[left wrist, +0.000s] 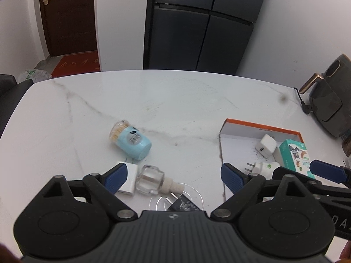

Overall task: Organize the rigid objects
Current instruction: 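Grasp the light-blue toothpick jar with the left gripper while the right reaches the white charger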

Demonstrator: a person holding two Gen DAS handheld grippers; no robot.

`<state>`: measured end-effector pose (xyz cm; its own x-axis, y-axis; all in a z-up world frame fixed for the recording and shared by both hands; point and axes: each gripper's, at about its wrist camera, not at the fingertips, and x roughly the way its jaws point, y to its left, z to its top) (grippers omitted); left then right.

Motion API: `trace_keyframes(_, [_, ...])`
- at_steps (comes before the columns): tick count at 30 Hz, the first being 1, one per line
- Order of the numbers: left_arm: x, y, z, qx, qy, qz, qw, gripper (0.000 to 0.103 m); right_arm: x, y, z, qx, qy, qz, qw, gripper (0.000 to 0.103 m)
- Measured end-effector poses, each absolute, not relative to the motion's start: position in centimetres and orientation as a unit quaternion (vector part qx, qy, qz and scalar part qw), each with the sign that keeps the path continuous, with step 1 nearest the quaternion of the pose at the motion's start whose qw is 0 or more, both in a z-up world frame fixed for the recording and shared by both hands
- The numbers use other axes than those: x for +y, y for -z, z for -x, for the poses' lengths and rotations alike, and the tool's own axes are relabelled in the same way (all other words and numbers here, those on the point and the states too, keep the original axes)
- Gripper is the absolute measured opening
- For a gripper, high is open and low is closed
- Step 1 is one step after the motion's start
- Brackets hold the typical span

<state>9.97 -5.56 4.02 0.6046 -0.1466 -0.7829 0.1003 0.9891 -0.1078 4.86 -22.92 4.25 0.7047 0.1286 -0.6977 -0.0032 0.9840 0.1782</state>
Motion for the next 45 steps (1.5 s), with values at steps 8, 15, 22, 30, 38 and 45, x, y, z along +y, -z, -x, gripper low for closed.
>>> trace_keyframes(8, [-3.7, -3.3, -9.7, 0.439, 0.055, 0.038, 0.896, 0.095, -21.8, -3.8, -5.1, 0.387, -0.051, -0.079, 0.917, 0.092])
trace_keyframes(15, [-1.5, -1.3, -11.2, 0.437, 0.051, 0.021, 0.898, 0.1, -21.9, -3.0, -5.0, 0.393, -0.059, -0.09, 0.913, 0.092])
trace_keyframes(22, [-0.8, 1.4, -14.7, 0.42, 0.1, -0.053, 0.9, 0.103, -22.2, -1.7, -4.4, 0.406, -0.061, -0.101, 0.906, 0.092])
trace_keyframes(30, [-0.5, 4.8, -18.7, 0.426, 0.153, -0.098, 0.886, 0.103, -21.5, -0.1, -4.0, 0.422, -0.042, -0.115, 0.898, 0.092])
trace_keyframes(38, [-0.8, 7.5, -21.0, 0.428, 0.191, -0.111, 0.876, 0.099, -18.7, 1.7, -4.3, 0.44, -0.045, -0.109, 0.89, 0.092])
trace_keyframes(45, [1.9, 7.3, -21.1, 0.416, 0.208, -0.069, 0.883, 0.08, -15.7, 3.1, -4.9, 0.452, -0.065, -0.099, 0.884, 0.092])
